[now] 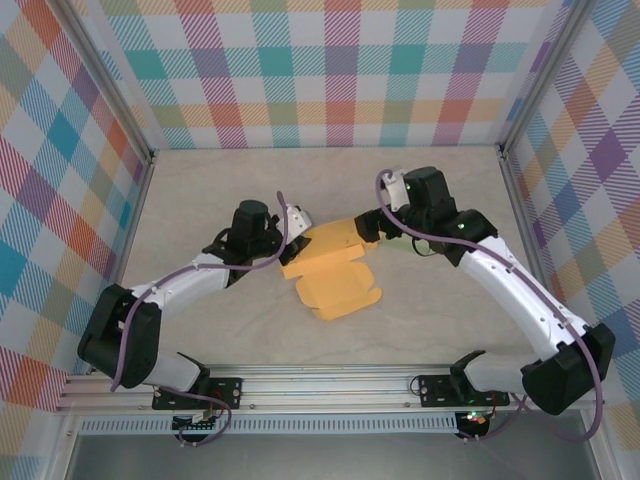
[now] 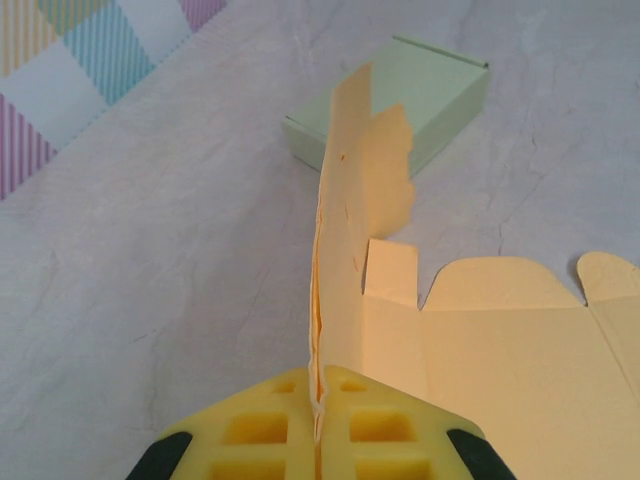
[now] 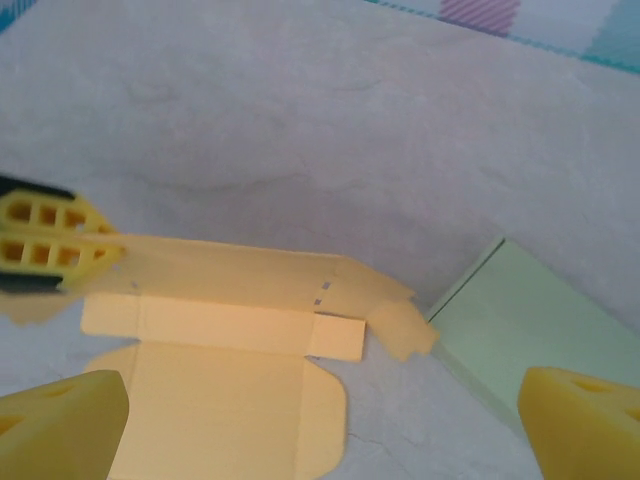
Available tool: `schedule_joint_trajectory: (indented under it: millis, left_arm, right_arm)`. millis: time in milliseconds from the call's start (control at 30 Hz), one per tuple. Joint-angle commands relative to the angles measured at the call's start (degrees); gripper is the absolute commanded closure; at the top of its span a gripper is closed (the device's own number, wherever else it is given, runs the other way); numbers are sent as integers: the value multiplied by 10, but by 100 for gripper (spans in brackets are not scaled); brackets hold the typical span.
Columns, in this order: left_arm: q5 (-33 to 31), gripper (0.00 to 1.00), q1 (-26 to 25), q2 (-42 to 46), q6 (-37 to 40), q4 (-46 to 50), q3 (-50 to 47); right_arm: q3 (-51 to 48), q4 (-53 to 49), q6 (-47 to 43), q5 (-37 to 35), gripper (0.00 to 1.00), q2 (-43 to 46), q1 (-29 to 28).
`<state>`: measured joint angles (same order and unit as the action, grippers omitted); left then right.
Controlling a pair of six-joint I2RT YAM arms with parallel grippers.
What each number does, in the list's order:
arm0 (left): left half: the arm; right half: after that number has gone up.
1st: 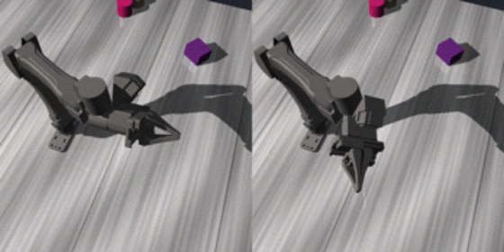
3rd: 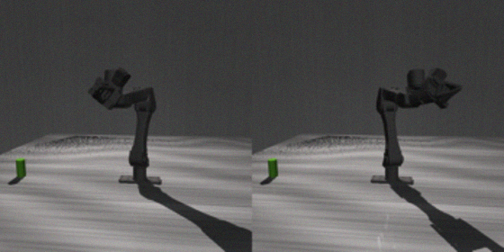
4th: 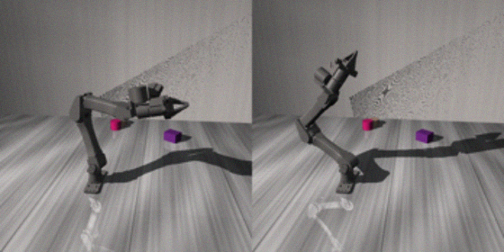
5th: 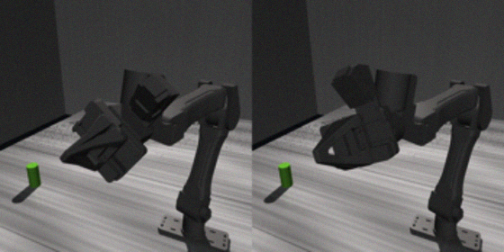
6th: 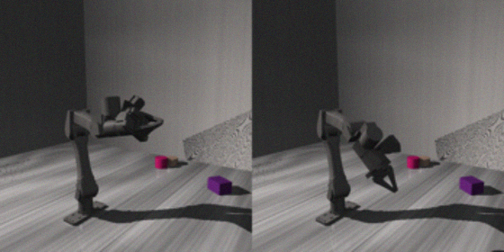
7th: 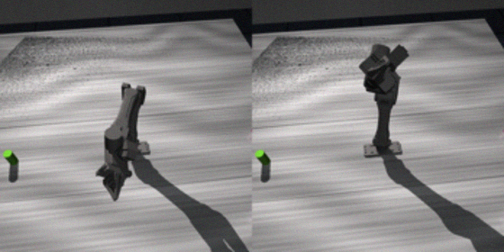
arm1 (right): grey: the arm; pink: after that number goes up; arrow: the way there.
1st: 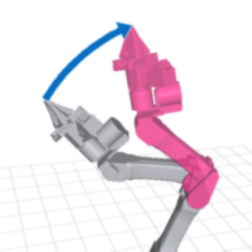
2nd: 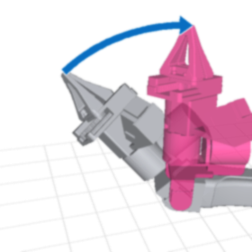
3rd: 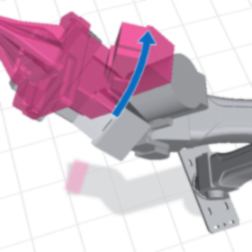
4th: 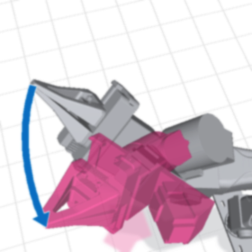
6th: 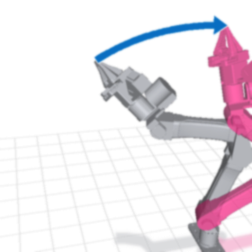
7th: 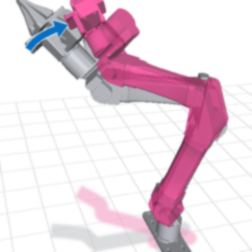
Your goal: Fold the paper box
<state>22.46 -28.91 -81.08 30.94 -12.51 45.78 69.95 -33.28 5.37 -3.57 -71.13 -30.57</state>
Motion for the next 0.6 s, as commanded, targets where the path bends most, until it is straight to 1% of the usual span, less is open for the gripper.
schedule_joint_trajectory:
  millis: [0,67,167,267,367,467,567]
  left_arm:
    - [-36,100,-24,28,-68,-110,-41]
    - [-38,100,-38,34,-76,-120,-61]
    - [-52,99,-59,45,-71,-110,-81]
    - [-68,99,-62,52,-73,-129,-104]
    - [-67,98,-61,52,-62,-128,-114]
    - [-45,98,-61,35,-40,-87,-98]
    - [-62,98,-61,19,-39,-86,-94]
  right_arm:
    - [-52,16,160,-7,0,15,14]
    - [-89,31,191,-3,0,33,24]
    - [-149,72,232,11,0,77,41]
    - [-201,107,271,27,0,118,53]
    - [-244,133,293,16,0,140,54]
    - [-236,171,253,46,0,107,59]
    - [-185,179,181,86,1,42,60]
